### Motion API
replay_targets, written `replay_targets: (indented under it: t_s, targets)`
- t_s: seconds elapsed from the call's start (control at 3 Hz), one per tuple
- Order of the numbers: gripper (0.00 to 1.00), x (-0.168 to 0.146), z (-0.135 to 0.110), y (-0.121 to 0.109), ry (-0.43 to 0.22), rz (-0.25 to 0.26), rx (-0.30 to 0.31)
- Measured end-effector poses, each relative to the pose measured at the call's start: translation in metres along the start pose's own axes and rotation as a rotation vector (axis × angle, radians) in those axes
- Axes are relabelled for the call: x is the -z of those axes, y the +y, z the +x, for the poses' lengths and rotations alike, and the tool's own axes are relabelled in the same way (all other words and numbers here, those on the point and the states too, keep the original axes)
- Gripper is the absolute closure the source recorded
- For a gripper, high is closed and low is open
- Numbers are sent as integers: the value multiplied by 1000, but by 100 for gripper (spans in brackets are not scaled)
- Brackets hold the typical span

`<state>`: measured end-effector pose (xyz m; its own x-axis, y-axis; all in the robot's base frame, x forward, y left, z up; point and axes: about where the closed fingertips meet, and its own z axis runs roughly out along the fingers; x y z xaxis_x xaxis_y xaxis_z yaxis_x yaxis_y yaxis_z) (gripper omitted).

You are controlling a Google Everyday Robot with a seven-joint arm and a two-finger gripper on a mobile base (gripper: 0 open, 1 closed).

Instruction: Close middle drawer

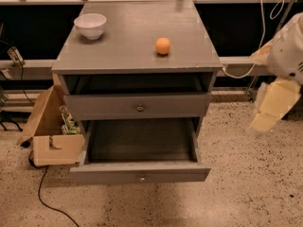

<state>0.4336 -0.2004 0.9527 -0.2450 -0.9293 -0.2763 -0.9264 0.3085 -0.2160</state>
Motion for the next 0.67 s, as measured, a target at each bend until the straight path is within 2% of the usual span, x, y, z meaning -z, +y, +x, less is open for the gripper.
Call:
replay_targets:
  t_s: [0.33, 0.67]
  targets:
    - [0, -53, -8, 26, -90, -93, -81]
    - [0, -101, -18, 46, -143, -176, -188]
